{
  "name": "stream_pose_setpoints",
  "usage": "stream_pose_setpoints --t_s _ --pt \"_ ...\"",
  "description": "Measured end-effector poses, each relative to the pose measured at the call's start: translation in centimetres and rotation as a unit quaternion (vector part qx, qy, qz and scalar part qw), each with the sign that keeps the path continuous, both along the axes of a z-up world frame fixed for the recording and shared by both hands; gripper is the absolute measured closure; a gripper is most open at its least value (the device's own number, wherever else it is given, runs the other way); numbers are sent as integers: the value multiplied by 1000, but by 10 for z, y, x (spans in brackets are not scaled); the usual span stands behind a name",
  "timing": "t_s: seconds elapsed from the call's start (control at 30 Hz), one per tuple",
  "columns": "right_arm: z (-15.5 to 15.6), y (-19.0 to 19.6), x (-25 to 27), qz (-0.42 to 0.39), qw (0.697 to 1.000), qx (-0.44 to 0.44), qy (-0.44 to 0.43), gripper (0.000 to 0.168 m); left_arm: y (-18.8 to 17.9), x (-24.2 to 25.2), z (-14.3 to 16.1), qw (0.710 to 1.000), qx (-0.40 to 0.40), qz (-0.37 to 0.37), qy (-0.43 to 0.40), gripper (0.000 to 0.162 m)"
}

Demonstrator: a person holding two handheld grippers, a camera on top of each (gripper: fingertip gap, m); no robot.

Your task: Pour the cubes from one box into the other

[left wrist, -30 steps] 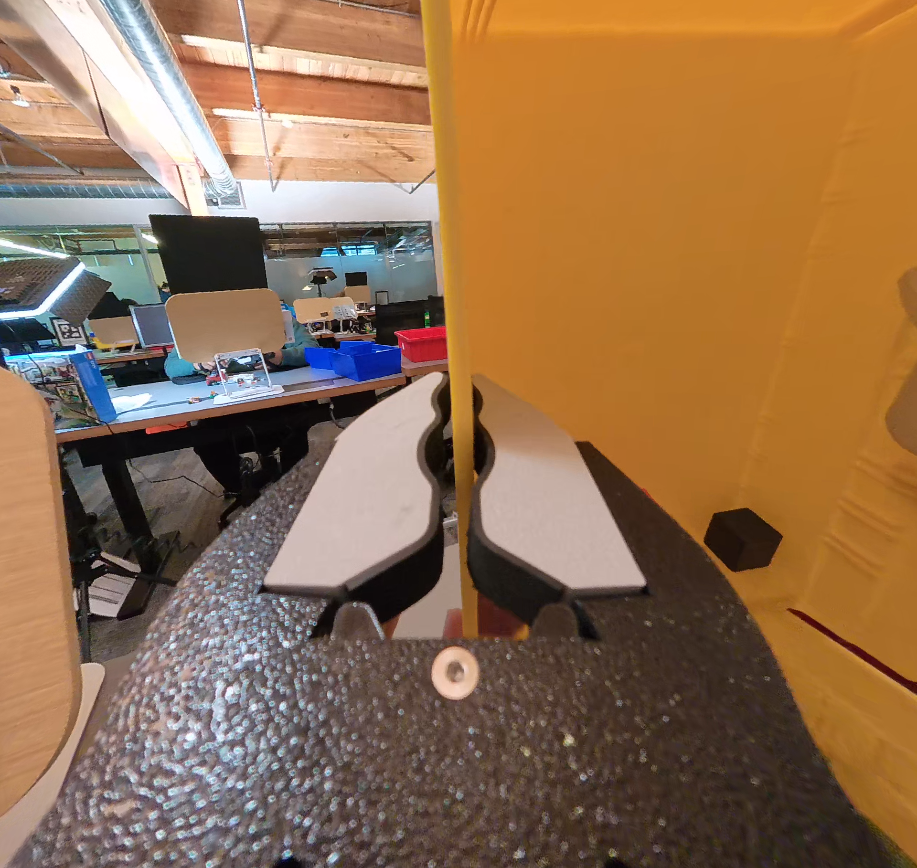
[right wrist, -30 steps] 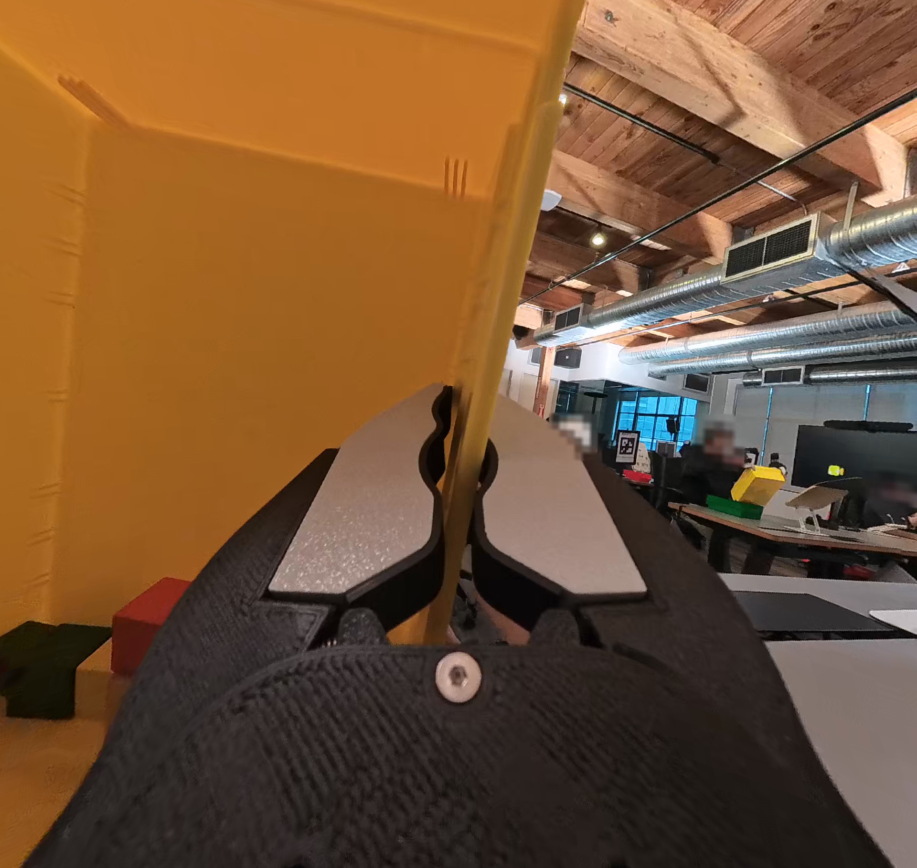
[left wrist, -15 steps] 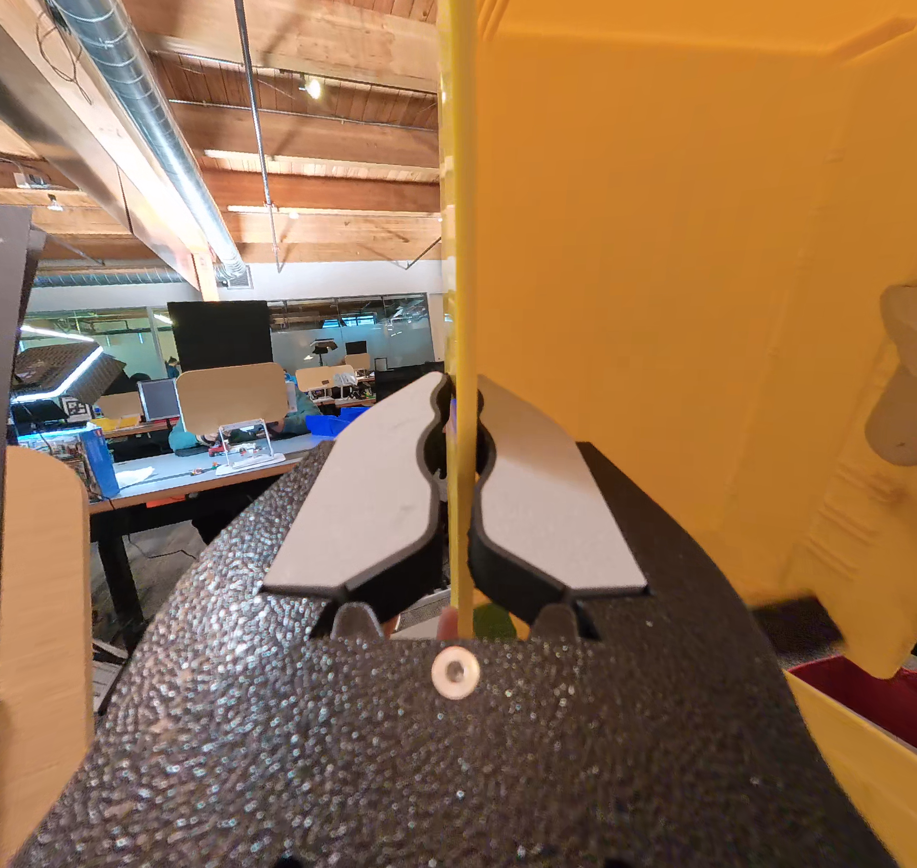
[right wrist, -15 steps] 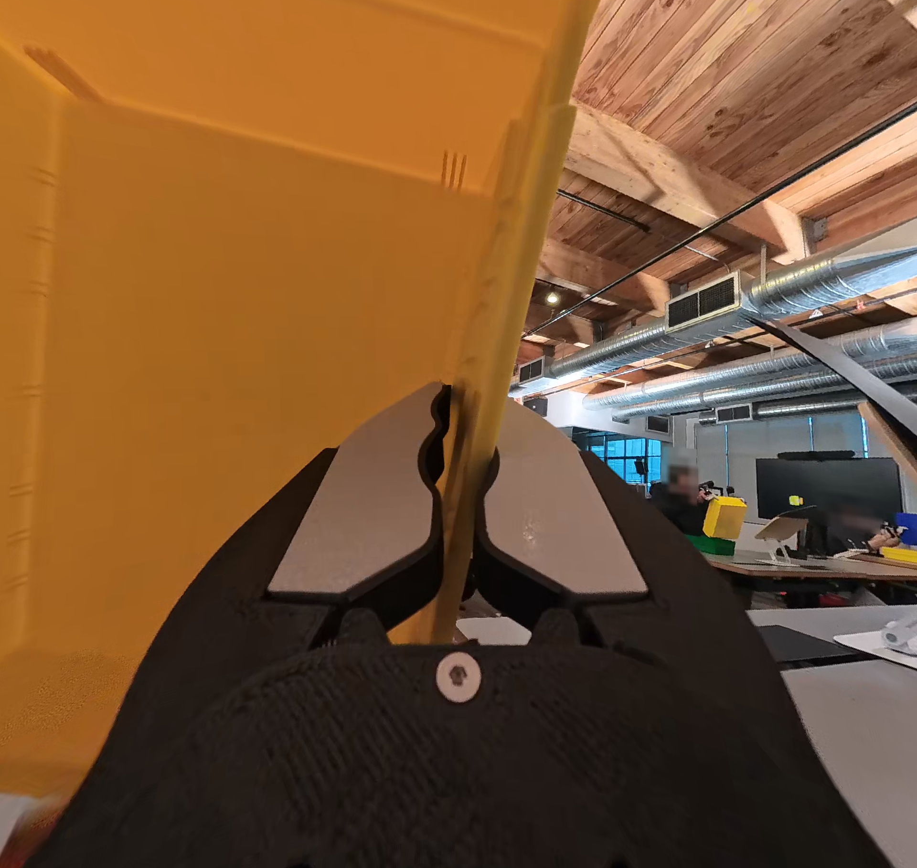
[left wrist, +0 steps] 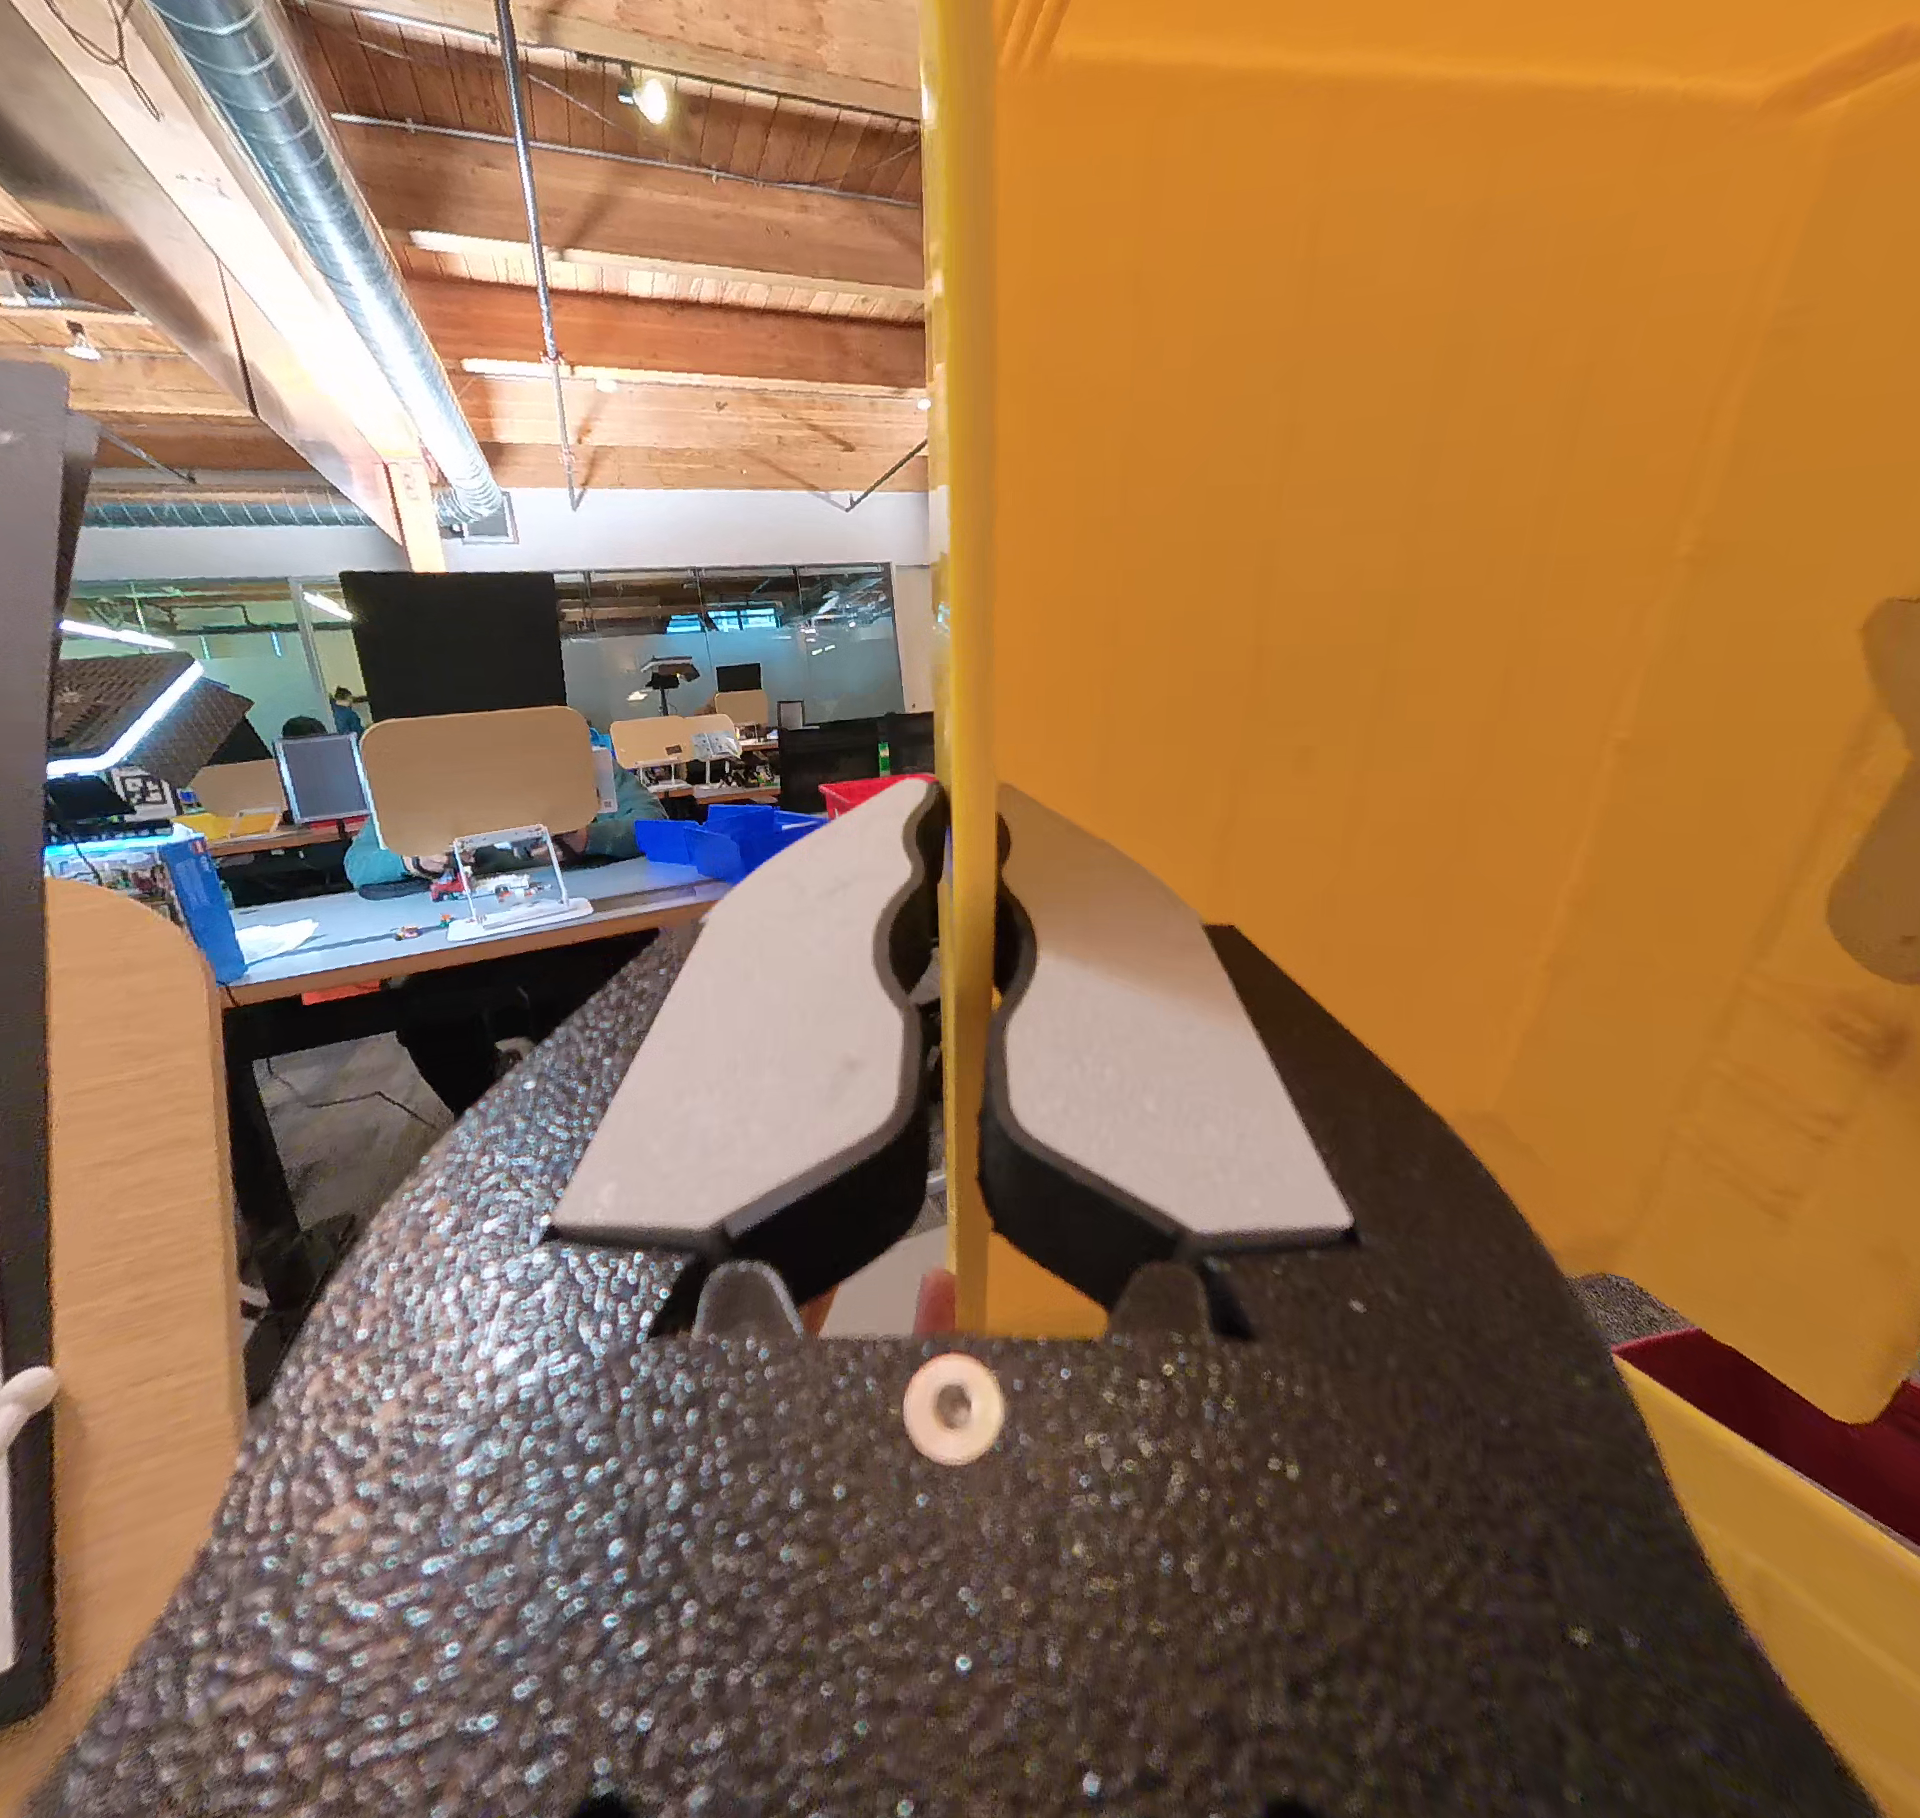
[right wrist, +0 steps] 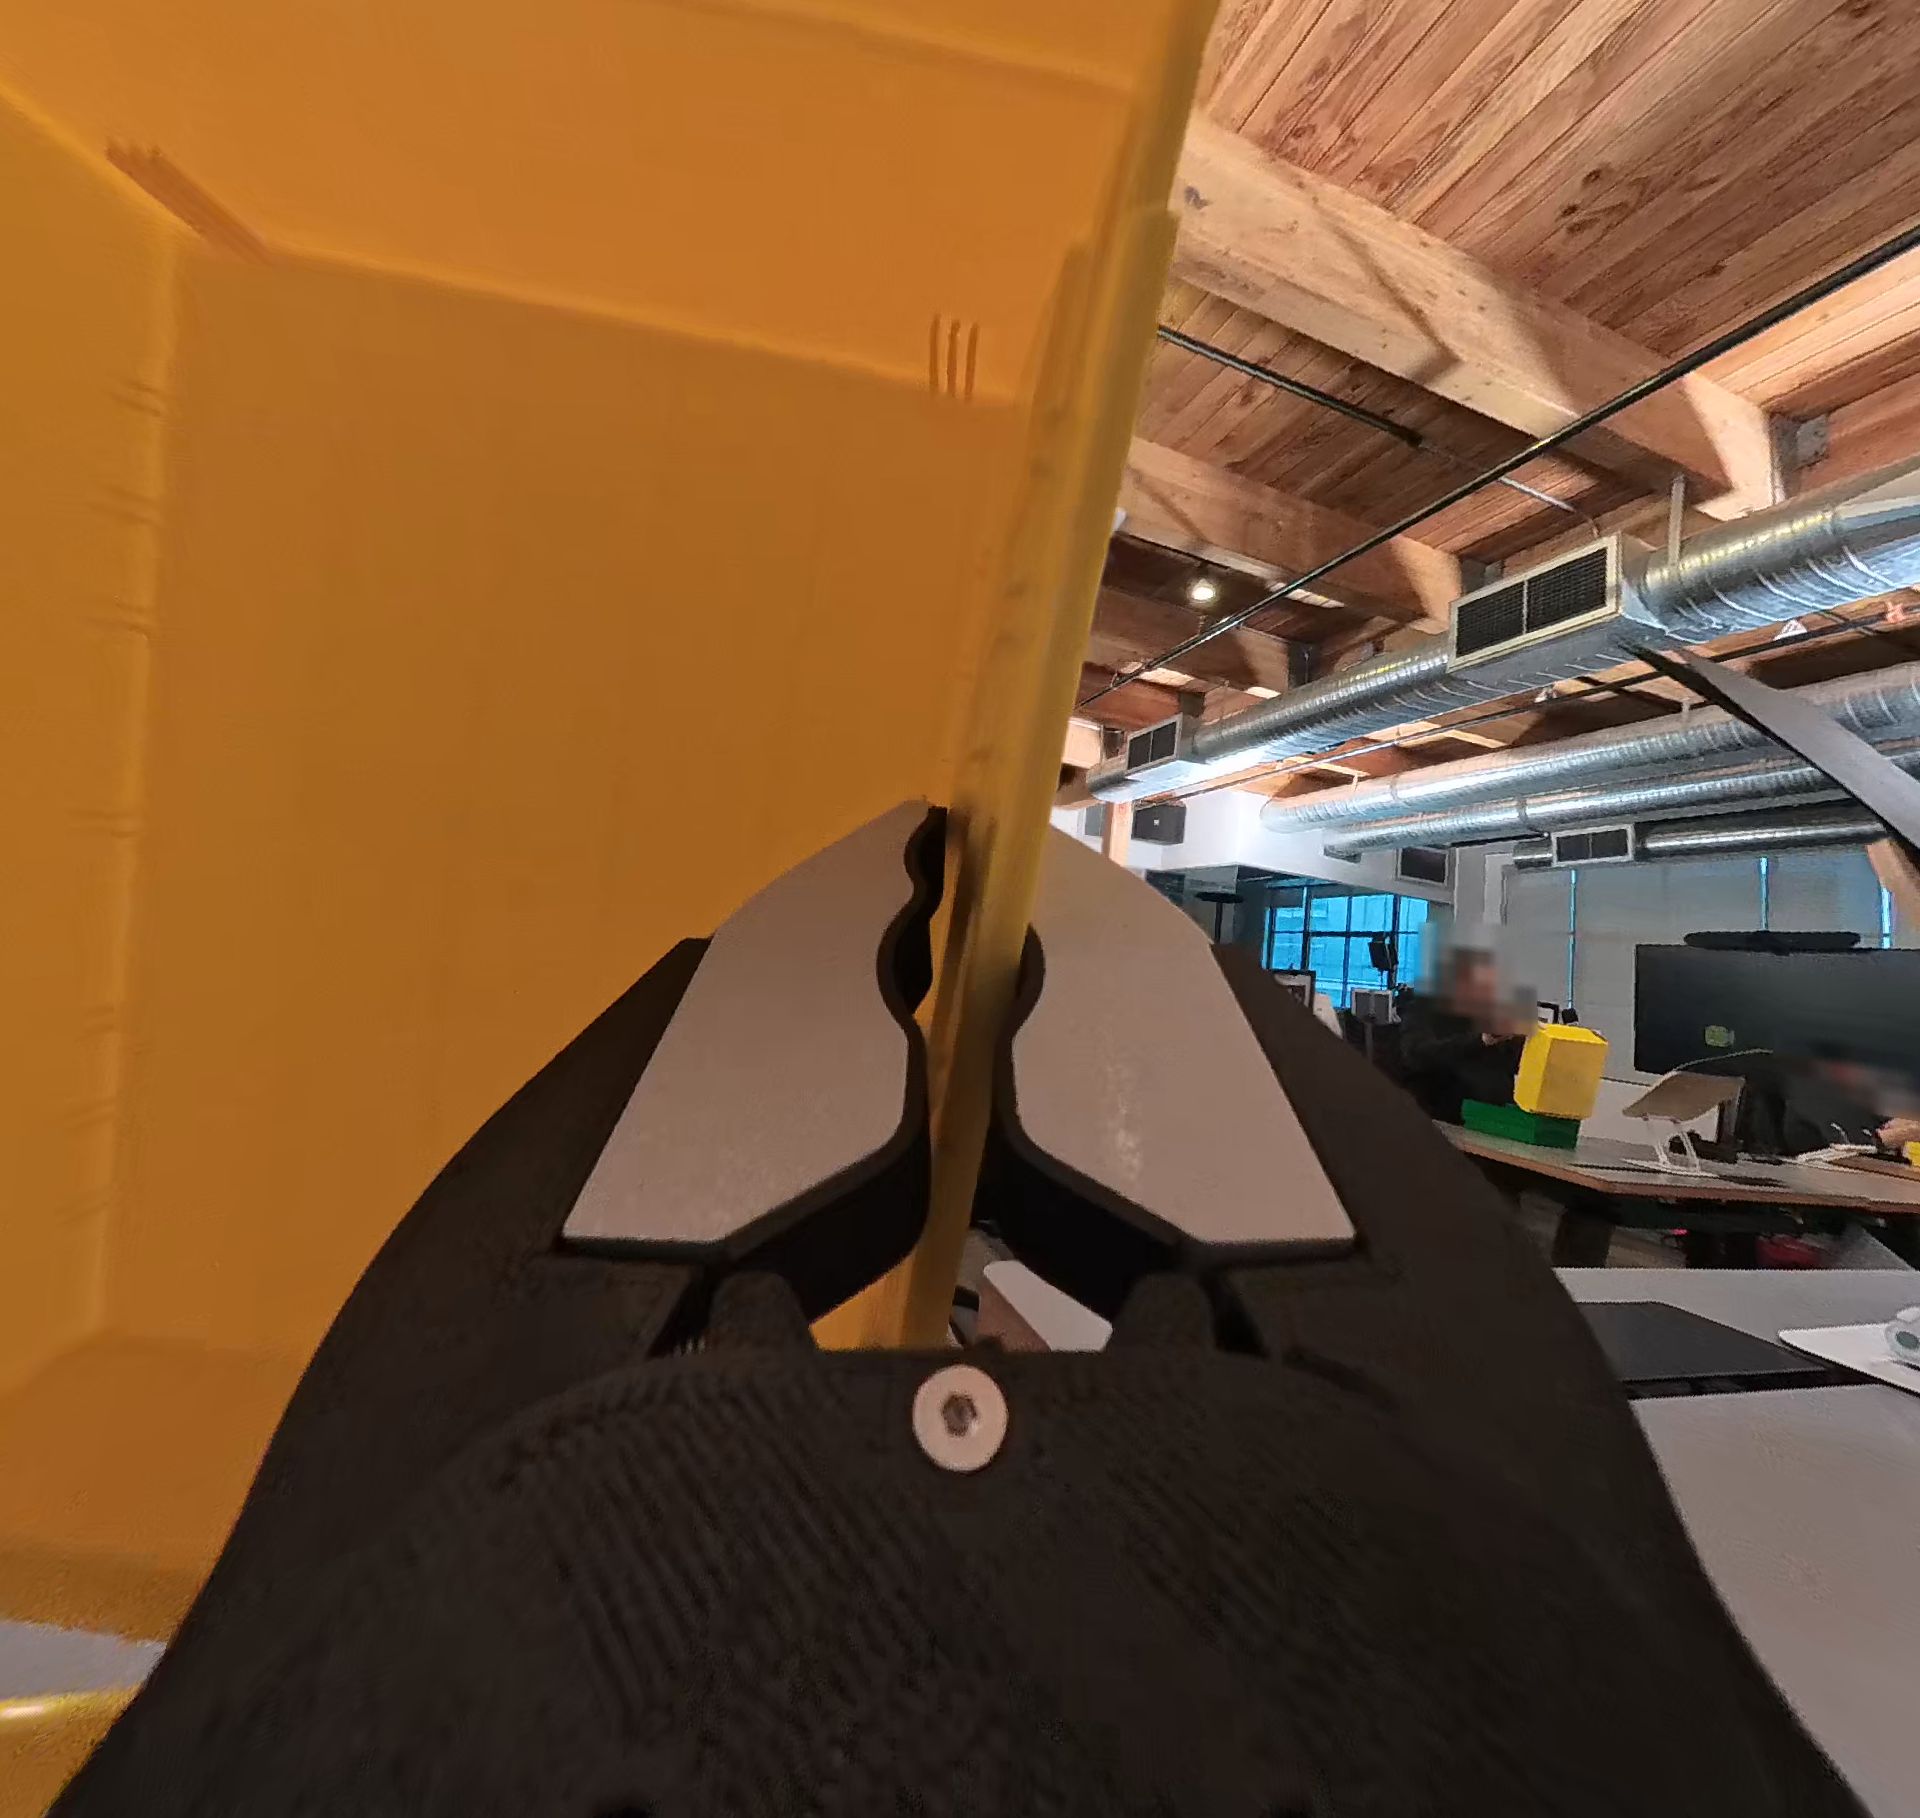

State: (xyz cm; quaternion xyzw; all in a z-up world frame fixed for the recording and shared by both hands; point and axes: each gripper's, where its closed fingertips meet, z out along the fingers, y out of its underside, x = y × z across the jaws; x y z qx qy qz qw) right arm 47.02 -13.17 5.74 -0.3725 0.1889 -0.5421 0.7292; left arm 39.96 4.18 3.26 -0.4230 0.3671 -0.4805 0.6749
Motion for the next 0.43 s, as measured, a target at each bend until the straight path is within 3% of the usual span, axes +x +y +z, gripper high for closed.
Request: stream_pose_setpoints --t_s 0.23,0.43 --pt "10 19 -14 4 995 -57 82 163 18 -18 3 997 -14 18 75 159" --pt "11 61 -52 -8 970 -132 203 163 56 -60 5 979 -6 38 199 159"
